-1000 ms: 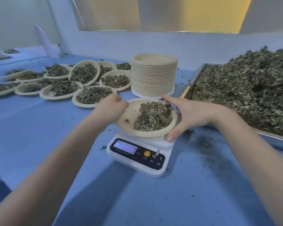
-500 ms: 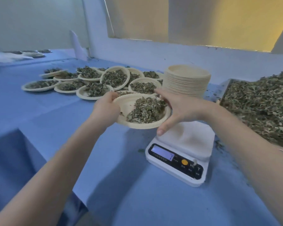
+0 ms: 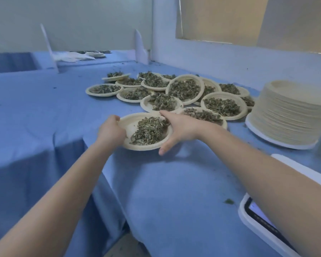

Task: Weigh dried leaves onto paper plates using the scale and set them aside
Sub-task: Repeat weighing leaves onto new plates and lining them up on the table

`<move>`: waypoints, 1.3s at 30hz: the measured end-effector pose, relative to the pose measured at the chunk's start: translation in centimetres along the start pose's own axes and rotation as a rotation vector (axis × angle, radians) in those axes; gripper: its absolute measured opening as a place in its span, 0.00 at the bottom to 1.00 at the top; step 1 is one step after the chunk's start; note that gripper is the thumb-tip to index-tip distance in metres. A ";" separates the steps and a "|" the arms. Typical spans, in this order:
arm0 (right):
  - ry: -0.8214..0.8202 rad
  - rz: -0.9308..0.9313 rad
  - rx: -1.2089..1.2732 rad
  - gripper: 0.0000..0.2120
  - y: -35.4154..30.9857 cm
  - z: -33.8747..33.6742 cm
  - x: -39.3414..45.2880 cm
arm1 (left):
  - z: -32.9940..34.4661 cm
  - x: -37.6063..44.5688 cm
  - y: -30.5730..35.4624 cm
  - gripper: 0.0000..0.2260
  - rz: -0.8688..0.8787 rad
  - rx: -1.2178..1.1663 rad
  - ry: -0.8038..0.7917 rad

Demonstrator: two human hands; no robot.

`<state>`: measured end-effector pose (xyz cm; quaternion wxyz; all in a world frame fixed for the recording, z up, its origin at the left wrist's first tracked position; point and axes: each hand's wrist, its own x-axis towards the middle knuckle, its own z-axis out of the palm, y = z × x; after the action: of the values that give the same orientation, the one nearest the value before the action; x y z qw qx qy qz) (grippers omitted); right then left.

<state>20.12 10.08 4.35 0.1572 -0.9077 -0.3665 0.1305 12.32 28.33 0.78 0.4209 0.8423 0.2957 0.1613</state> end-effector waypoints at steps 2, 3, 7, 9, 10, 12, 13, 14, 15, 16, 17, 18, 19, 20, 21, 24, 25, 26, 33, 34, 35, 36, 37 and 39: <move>0.009 -0.010 -0.017 0.62 -0.7 0.4 1.9 | -0.3 1.6 -0.9 0.22 -0.017 0.013 0.020; 0.020 -0.009 -0.024 0.61 -1.1 0.5 2.8 | -0.4 2.3 -1.2 0.21 -0.024 0.023 0.035; 0.110 0.010 0.016 0.54 -2.6 1.2 6.9 | -1.5 5.7 -2.2 0.22 -0.083 0.017 0.148; 0.166 0.062 0.061 0.46 -3.4 1.8 9.2 | -1.9 7.4 -2.6 0.22 -0.147 0.004 0.224; 0.194 0.092 0.098 0.41 -3.7 2.2 10.3 | -2.1 8.2 -2.7 0.22 -0.181 -0.005 0.260; 0.237 0.127 0.168 0.30 -4.6 3.0 12.7 | -2.1 9.8 -2.8 0.21 -0.245 -0.048 0.331; 0.242 0.131 0.192 0.26 -5.0 3.3 13.6 | -2.0 10.5 -2.7 0.21 -0.273 -0.076 0.364; 0.241 0.129 0.214 0.24 -5.4 3.5 14.5 | -1.9 11.2 -2.7 0.20 -0.289 -0.099 0.393; 0.234 0.121 0.235 0.23 -5.7 3.6 15.3 | -1.7 11.8 -2.6 0.19 -0.293 -0.114 0.409; 0.219 0.111 0.252 0.22 -6.0 3.7 15.8 | -1.5 12.3 -2.5 0.20 -0.288 -0.121 0.412; 0.197 0.096 0.256 0.23 -6.3 3.8 16.3 | -1.3 12.7 -2.4 0.20 -0.279 -0.124 0.409; 0.172 0.081 0.251 0.24 -6.5 3.8 16.6 | -1.0 13.0 -2.3 0.21 -0.272 -0.126 0.404; 0.152 0.067 0.246 0.24 -6.6 3.9 16.8 | -0.9 13.2 -2.3 0.22 -0.271 -0.129 0.397; 0.138 0.058 0.245 0.24 -6.8 3.9 17.0 | -0.7 13.2 -2.2 0.23 -0.277 -0.128 0.391; 0.130 0.056 0.249 0.24 -6.9 3.9 17.1 | -0.6 13.0 -2.1 0.24 -0.286 -0.117 0.387; 0.152 0.070 0.285 0.24 -7.4 3.6 16.5 | -0.6 11.8 -1.5 0.26 -0.287 -0.032 0.412; 0.161 0.073 0.299 0.25 -7.5 3.4 16.0 | -0.5 11.2 -1.2 0.27 -0.267 -0.010 0.430; 0.169 0.072 0.308 0.26 -7.7 3.2 15.3 | -0.5 10.4 -0.9 0.27 -0.239 0.002 0.446; 0.270 0.036 0.319 0.25 -7.9 -1.0 8.1 | 0.0 3.8 5.0 0.26 0.018 -0.047 0.294; 0.290 0.046 0.318 0.26 -7.5 -2.0 6.6 | 0.1 2.9 6.2 0.26 0.052 -0.044 0.264; 0.309 0.058 0.303 0.27 -6.9 -3.0 5.1 | 0.3 2.0 7.5 0.26 0.090 -0.044 0.235; 0.328 0.070 0.276 0.28 -6.3 -4.1 3.5 | 0.7 1.1 8.9 0.25 0.133 -0.048 0.206; 0.349 0.076 0.252 0.28 -5.5 -5.1 1.8 | 1.3 0.1 10.4 0.24 0.175 -0.059 0.172; 0.390 0.098 0.230 0.28 -3.4 -7.2 -1.6 | 3.0 -2.1 13.5 0.22 0.255 -0.102 0.090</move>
<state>19.39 9.95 12.43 0.3208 -0.9086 -0.2675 0.0010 17.17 18.79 9.77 0.4255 0.8424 0.1963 0.2662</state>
